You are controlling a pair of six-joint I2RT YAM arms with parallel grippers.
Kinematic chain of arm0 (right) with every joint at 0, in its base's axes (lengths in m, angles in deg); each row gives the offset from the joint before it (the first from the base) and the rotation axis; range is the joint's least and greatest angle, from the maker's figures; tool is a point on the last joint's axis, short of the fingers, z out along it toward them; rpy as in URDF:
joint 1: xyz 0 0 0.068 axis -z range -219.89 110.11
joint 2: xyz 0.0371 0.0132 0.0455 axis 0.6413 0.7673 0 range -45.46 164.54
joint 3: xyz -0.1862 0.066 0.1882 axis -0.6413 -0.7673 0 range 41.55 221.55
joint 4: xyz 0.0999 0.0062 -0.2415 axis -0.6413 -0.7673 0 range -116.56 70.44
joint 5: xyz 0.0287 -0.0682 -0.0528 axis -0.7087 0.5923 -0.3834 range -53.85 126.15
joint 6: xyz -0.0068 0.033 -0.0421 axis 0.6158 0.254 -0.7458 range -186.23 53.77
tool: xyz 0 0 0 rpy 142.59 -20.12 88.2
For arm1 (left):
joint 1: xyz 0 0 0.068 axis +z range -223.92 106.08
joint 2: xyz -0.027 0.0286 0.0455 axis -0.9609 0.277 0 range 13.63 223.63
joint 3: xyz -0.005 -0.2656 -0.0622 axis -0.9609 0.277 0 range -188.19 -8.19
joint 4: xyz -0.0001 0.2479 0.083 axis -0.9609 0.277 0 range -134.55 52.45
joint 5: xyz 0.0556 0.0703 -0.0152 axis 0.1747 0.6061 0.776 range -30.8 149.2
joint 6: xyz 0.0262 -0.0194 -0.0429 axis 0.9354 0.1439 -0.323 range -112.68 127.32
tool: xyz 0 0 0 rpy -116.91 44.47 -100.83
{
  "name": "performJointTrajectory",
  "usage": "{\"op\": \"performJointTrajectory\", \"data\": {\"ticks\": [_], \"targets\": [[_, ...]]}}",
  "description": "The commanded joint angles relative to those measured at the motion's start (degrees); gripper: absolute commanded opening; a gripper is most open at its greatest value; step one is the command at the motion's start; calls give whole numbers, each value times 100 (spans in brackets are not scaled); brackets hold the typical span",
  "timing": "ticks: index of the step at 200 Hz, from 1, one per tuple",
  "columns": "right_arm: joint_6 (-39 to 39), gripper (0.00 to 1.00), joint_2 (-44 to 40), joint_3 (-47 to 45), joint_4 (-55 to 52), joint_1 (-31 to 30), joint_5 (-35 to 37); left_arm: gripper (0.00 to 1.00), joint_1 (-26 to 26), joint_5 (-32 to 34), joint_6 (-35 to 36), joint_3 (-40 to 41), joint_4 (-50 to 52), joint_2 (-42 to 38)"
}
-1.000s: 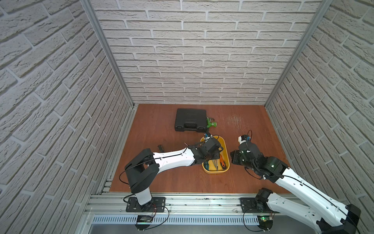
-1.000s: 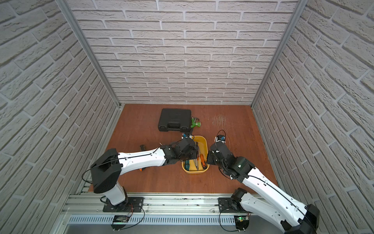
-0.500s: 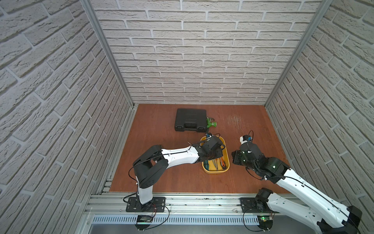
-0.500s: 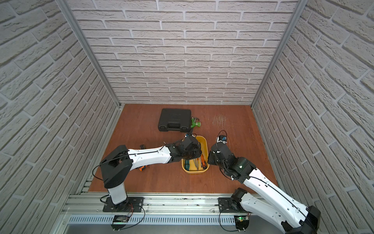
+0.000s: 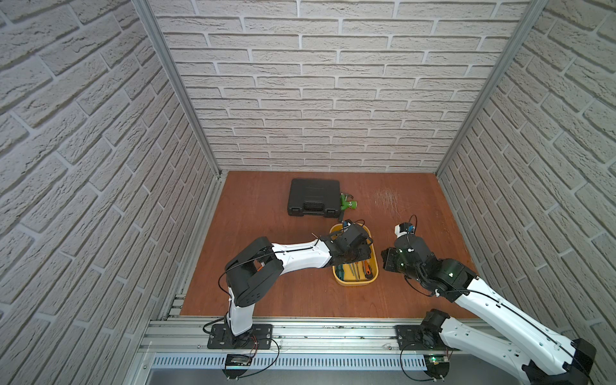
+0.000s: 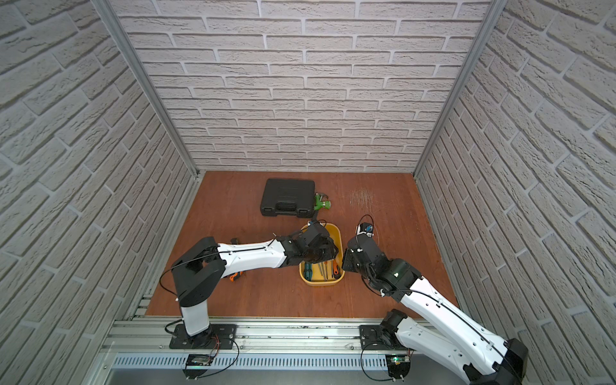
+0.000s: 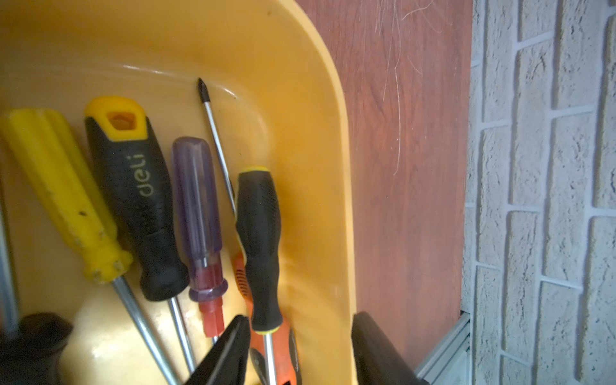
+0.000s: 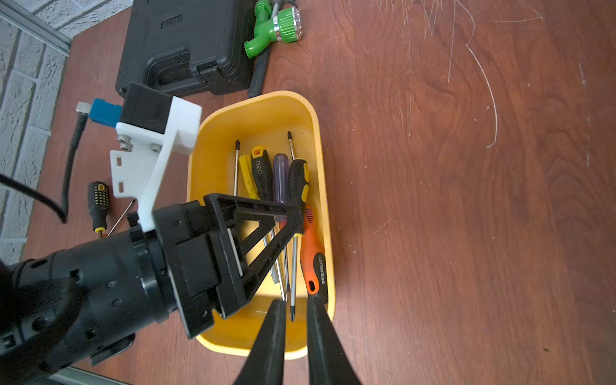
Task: Put the screwdriver on the desktop into the storage box
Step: Place the screwdriver in the storage box.
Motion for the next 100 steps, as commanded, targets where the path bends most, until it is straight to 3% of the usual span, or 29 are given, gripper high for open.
{"op": "performJointTrajectory", "data": {"ticks": [1,24,57,76,100], "targets": [[-150,19,-39,-11,249,40,-266,57,38,271,501,67,-126,-483],[-292,19,37,117,255,36,-475,58,37,682,970,302,214,-1041],[-357,19,135,142,430,19,-668,58,62,1848,1525,813,1244,-2160],[-367,19,218,115,609,-20,-796,57,193,2487,1525,1280,1891,-2938],[-412,19,366,132,881,-119,-931,56,602,2803,1250,2052,2612,-3997]]}}
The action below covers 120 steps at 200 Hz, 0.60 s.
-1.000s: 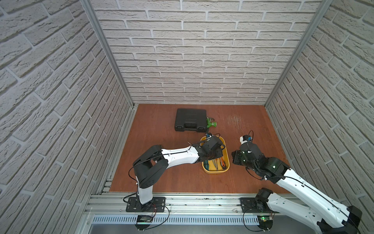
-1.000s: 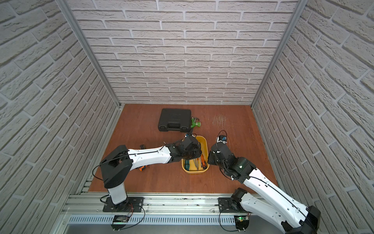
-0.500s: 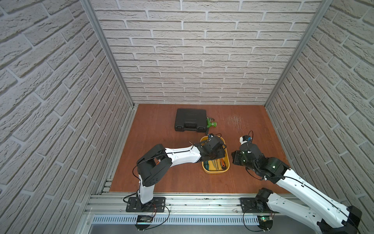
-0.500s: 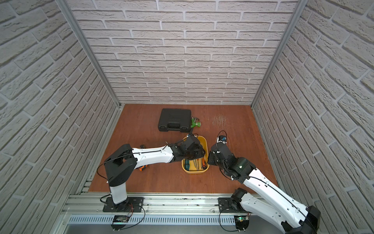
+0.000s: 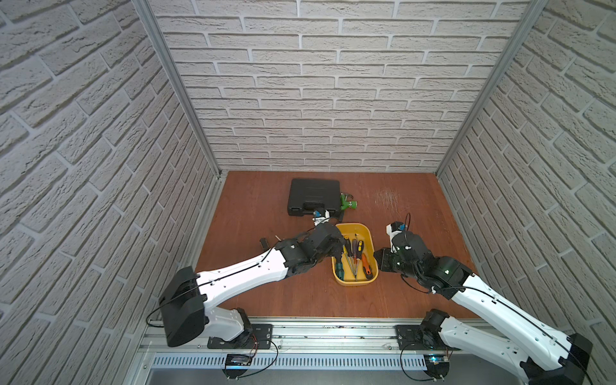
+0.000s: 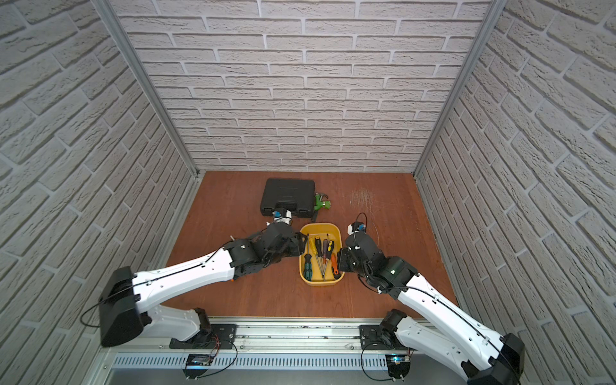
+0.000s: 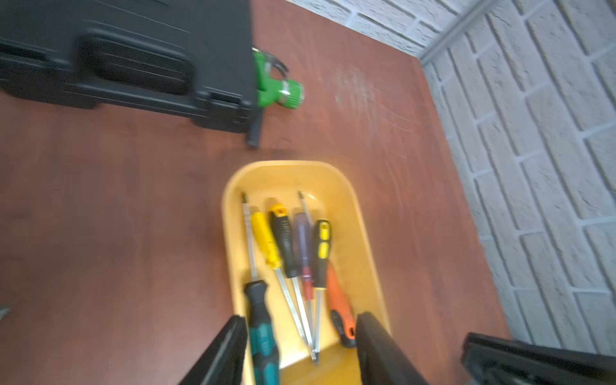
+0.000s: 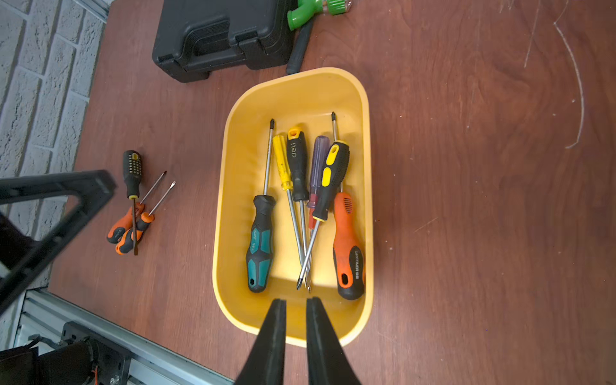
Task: Put the screwdriver on the desktop into the storage box
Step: Place the screwdriver in the storage box.
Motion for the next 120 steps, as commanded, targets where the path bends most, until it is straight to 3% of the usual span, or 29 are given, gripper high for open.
{"op": "performJointTrajectory", "data": {"ticks": [1,28,57,86,120], "targets": [[-129,19,127,97,528,-101,-213,56,392,838,-25,701,1172,-822],[-170,18,386,205,801,-338,-222,56,1060,907,-281,1494,1971,-1978],[-264,18,676,477,936,-657,40,55,1901,351,-371,2105,2325,-2767],[-167,18,1143,436,1666,-672,82,52,2276,-267,-308,2268,2391,-2717],[-129,14,2321,1139,1902,-724,-362,49,2303,-360,-218,2223,2495,-2592]]}}
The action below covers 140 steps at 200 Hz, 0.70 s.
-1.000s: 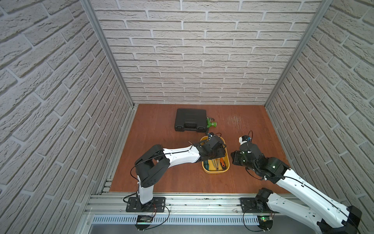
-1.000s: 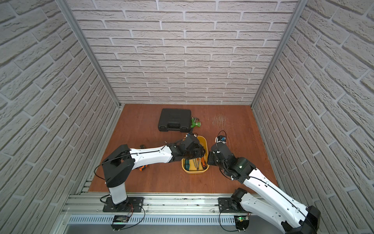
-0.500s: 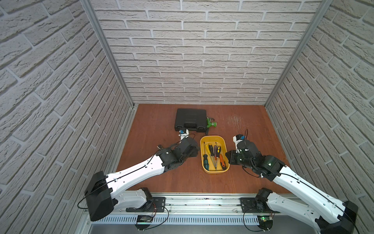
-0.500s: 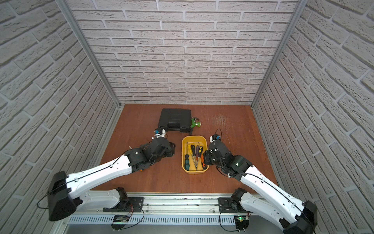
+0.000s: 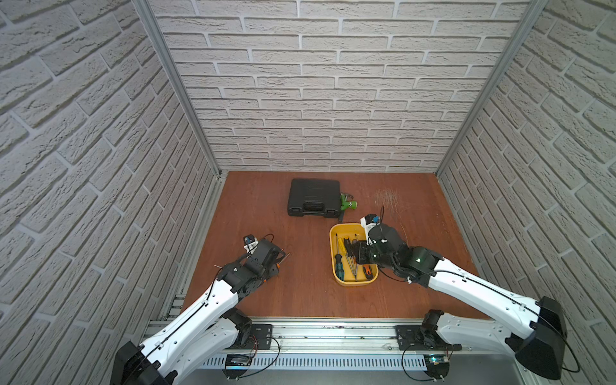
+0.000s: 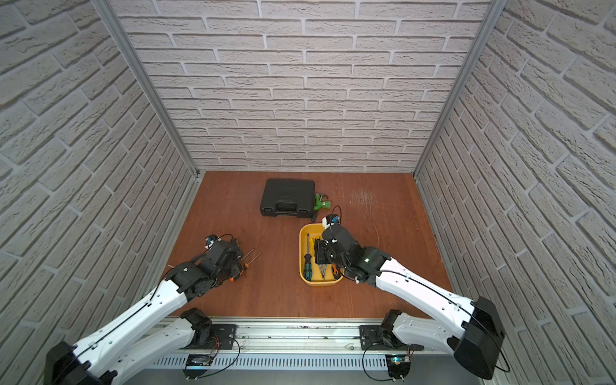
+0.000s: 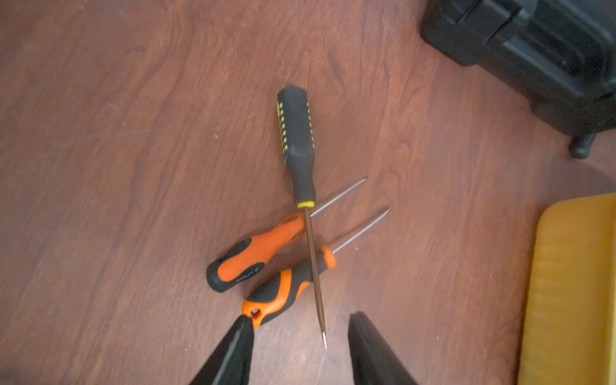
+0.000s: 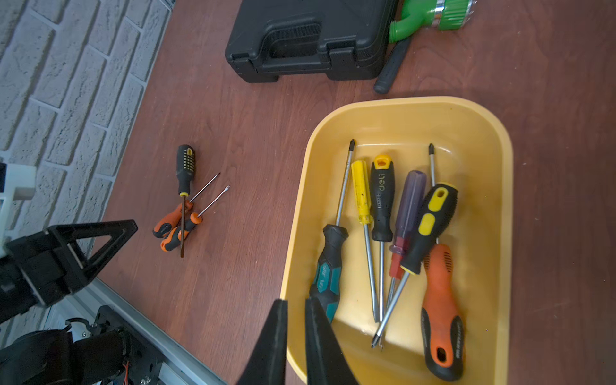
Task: Put the screwdriver on the desktop into the storage box
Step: Place the screwdriver in the storage box, then pick up the screwdriver from the center of the board.
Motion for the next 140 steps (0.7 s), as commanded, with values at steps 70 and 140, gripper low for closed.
{"op": "performJointTrajectory", "data": {"ticks": [70,140], "targets": [[51,13,1342,1440,290,-430,-193,42,236,-358,198,-213,475,-125],[-25,12,1347,1096,203,-490,-207,39,234,-551,70,201,7,-6]]}}
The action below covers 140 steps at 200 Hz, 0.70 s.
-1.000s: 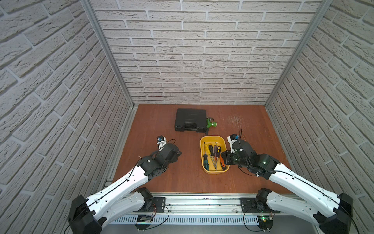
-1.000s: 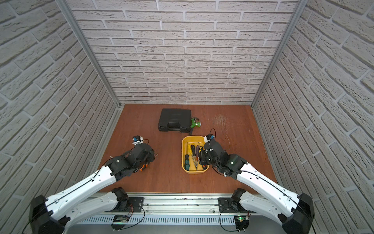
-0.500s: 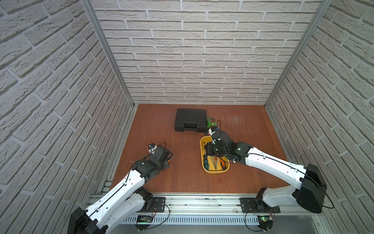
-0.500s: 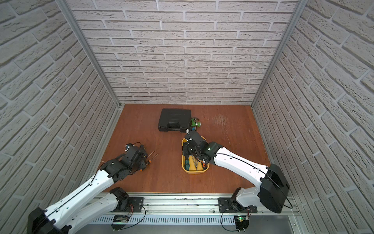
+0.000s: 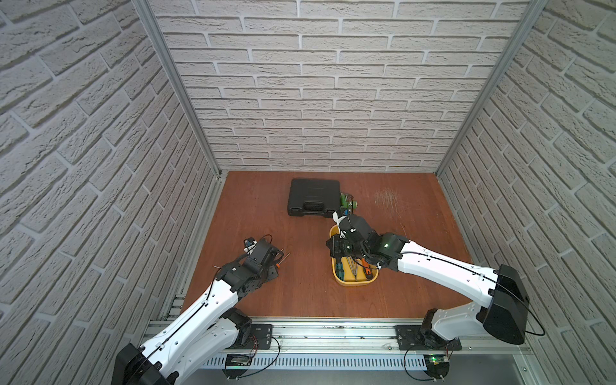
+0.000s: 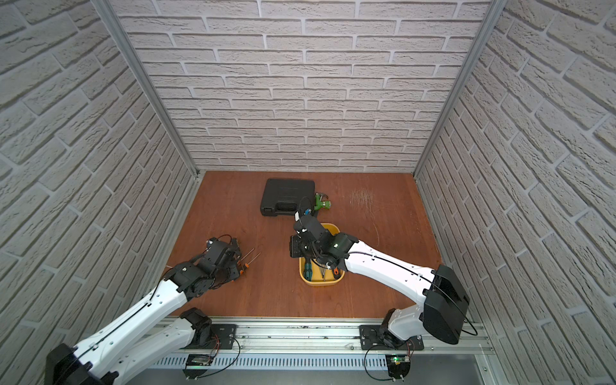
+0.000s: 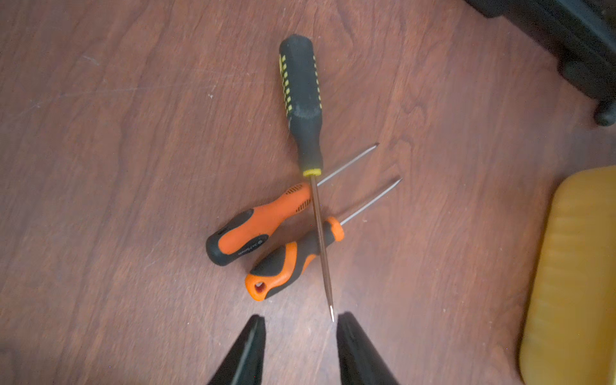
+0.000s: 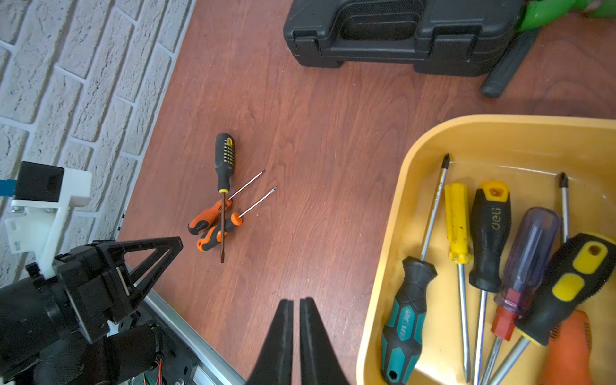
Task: Put the screwdriver on the desktop into the storage box
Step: Pick up the screwdriver from the center of the board.
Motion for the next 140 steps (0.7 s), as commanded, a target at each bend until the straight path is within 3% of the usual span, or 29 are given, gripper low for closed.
{"op": "performJointTrajectory", "data": {"ticks": [1,28,65,140], "targets": [[-64,12,-15,-88,100,-15,13,39,36,-79,-14,124,-233,75],[-3,12,-172,-368,235,-19,54,36,-43,-115,38,-15,-240,463],[36,12,-290,-604,377,-18,54,35,-603,313,-145,-107,-103,629],[14,12,-158,-428,247,37,273,33,-882,174,20,-399,-125,1264]]}}
